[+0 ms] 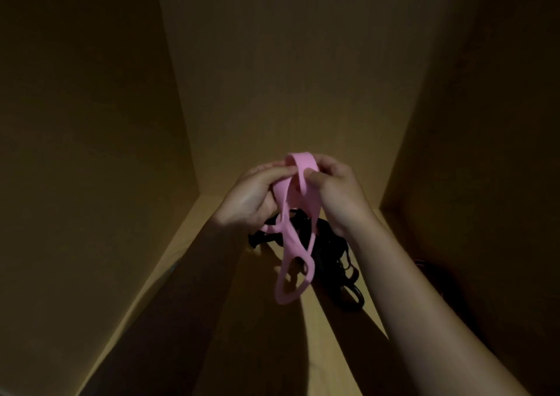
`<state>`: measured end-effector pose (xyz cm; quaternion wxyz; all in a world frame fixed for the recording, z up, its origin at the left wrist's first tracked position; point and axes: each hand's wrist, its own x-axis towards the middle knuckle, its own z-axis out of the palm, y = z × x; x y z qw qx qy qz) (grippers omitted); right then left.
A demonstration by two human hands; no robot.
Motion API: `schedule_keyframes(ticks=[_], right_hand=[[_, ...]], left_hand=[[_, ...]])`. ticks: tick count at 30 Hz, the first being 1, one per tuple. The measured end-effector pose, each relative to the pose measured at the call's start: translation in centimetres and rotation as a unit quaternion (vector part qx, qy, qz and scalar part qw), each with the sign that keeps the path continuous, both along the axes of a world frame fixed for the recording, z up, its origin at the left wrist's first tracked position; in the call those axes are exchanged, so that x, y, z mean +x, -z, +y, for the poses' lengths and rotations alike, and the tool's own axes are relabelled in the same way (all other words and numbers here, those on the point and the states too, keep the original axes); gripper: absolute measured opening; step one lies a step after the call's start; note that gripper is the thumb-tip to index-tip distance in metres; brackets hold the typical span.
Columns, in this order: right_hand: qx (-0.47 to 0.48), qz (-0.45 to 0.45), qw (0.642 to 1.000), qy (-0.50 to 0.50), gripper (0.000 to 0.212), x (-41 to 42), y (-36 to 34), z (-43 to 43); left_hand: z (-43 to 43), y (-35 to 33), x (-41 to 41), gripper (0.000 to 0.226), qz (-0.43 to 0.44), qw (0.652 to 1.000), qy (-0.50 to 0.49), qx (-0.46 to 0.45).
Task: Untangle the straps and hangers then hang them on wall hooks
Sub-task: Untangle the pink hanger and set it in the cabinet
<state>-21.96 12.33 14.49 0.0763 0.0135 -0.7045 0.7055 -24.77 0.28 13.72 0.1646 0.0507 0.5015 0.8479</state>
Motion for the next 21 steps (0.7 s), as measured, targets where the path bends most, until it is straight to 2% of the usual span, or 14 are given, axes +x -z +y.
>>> schedule_keyframes(ticks=[3,4,8,13,17,18,21], right_hand=[[-0.084,-0.027,0.996,0.006,0.024,-0.8,-1.1,0.4],[-0.099,-0.025,0.995,0.005,0.024,-1.0,-1.5,0.5],[-0.140,0.002,0.990,0.010,0.026,-2.2,-3.0,1.1],[-0.174,0.015,0.985,-0.011,0.023,-2.9,-4.6,1.1],[-0.320,0.033,0.945,-0.053,0.021,-3.1,-6.4,1.2],[-0.329,0.036,0.942,-0.055,0.020,-3.1,-6.8,1.4],[-0.239,0.043,0.968,-0.067,0.022,-3.0,-6.9,1.3]], left_hand=[[-0.7,-0.9,0.5,0.009,-0.014,0.998,0.055,-0.033],[-0.9,-1.1,0.6,0.011,-0.016,0.998,0.059,-0.034],[-0.8,-2.4,0.8,0.015,-0.031,0.998,0.041,0.021],[-0.5,-2.9,0.2,0.013,-0.039,0.999,-0.003,0.009],[-0.5,-3.8,-0.4,0.015,-0.013,0.999,-0.016,-0.031],[-0.4,-4.2,-0.4,0.015,-0.005,0.999,-0.020,-0.040],[-0.2,-5.8,-0.4,0.016,0.012,0.998,-0.018,-0.058]])
